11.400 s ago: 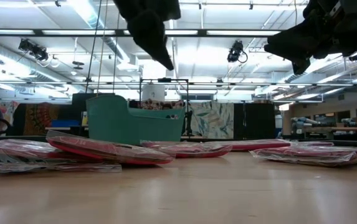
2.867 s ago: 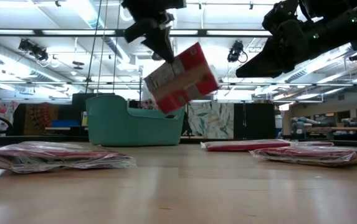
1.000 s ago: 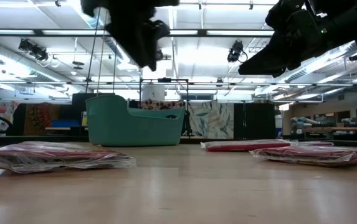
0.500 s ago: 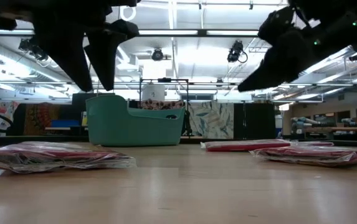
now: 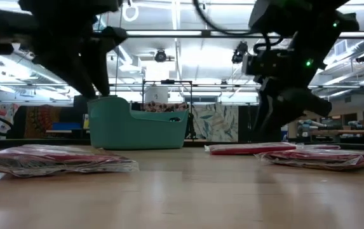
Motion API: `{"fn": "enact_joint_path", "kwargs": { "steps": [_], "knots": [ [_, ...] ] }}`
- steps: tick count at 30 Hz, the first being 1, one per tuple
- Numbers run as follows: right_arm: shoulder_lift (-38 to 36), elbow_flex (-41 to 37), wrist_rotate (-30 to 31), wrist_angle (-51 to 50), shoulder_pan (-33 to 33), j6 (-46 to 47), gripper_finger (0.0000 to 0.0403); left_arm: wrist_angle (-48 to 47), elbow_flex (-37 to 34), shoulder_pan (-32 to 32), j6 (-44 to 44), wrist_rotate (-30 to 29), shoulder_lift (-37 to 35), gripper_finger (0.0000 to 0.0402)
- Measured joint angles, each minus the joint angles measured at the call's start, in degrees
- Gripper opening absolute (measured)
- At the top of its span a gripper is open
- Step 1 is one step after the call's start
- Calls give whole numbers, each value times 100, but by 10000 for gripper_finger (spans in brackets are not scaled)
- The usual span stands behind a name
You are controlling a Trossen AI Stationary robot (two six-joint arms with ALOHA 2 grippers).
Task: Sort popcorn bags into baskets
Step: Put the red popcorn bag into the green bin
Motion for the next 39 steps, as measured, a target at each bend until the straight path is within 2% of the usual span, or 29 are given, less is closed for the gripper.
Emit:
{"fn": "enact_joint_path", "kwargs": {
  "steps": [7, 12, 19, 23, 26, 39],
  "knots": [
    [418, 241, 400, -93, -93, -154, 250, 771, -643, 1, 8, -6, -1010, 114],
    [473, 239, 299, -174, -243, -134, 266, 1057, -639, 1, 4, 147, -1413, 114],
    [635, 234, 88, -192, -412, -114, 245, 1615, -677, 27, 309, 764, -1515, 114],
    [635, 230, 183, -247, -472, -106, 232, 2335, -1191, 168, 487, 1187, -1601, 113],
    [627, 230, 187, -294, -514, -111, 222, 2636, -1597, 378, 430, 1277, -2002, 107],
    [601, -125, 5, 191, -799, -309, 152, 3657, -3224, 1046, 594, 1281, -4629, 73]
  ]
}}
